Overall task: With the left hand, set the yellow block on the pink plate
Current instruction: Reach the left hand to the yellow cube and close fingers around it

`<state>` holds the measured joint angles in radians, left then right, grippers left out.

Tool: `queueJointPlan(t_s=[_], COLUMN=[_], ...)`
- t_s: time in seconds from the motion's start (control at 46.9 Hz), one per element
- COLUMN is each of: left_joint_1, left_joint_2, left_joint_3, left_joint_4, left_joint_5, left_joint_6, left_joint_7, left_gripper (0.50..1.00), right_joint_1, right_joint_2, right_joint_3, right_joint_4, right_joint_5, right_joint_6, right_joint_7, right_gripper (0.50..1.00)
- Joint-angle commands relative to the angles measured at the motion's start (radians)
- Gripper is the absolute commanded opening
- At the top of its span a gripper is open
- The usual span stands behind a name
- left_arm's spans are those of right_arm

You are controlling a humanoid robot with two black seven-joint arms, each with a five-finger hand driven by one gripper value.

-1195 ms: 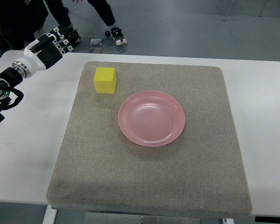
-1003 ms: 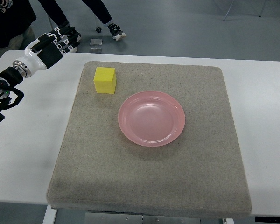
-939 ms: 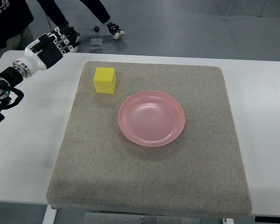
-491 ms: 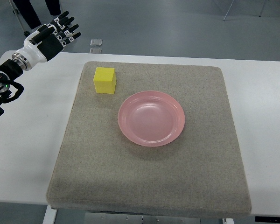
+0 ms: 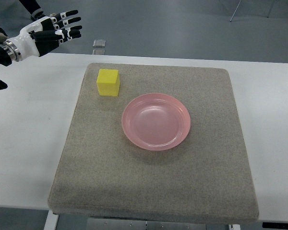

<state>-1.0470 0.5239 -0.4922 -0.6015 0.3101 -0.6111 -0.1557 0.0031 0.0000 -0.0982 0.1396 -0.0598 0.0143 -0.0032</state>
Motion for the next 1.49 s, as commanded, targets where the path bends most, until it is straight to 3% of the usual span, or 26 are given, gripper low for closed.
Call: queueJointPlan(t_s=[0.0,0.192,0.32,0.555,0.832,1.088,1.473], left_joint_1=[-0.014,-0.028,-0.031,-0.039,-0.039,-0.03,-0.027], left_joint_2=[0.001,0.001,0.007,-0.027,-0.093,-0.194,-0.211], left_joint_3=[-0.002,-0.023,-0.02,-0.013,-0.009,-0.008,-0.002], left_joint_4=[-0.037,-0.171,-0.251,-0.276,-0.253,-0.11,-0.101], left_joint_5=[0.157,0.489,0.67,1.036,1.247,1.362,1.452], left_joint_6=[0.0,0.0,0.079,0.175,0.205,0.294,0.31], left_joint_7=[-0.018,-0.044,-0.044,-0.044,-0.042,-0.042,-0.038], left_gripper=[0.996,0.996,0.996,0.996,0.996,0.996,0.973], right_joint_1=[0.0,0.0,0.0,0.0,0.0,0.0,0.0], right_joint_2=[0.0,0.0,0.0,0.0,0.0,0.0,0.0], right_joint_3=[0.0,0.0,0.0,0.0,0.0,0.0,0.0], right_joint_4=[0.0,0.0,0.0,0.0,0.0,0.0,0.0], right_joint_5=[0.0,0.0,0.0,0.0,0.0,0.0,0.0], right_joint_6=[0.001,0.001,-0.001,0.001,-0.001,0.001,-0.001], right_joint_7=[0.0,0.0,0.0,0.0,0.0,0.0,0.0], right_gripper=[0.924,0.924,0.924,0.924,0.924,0.924,0.924])
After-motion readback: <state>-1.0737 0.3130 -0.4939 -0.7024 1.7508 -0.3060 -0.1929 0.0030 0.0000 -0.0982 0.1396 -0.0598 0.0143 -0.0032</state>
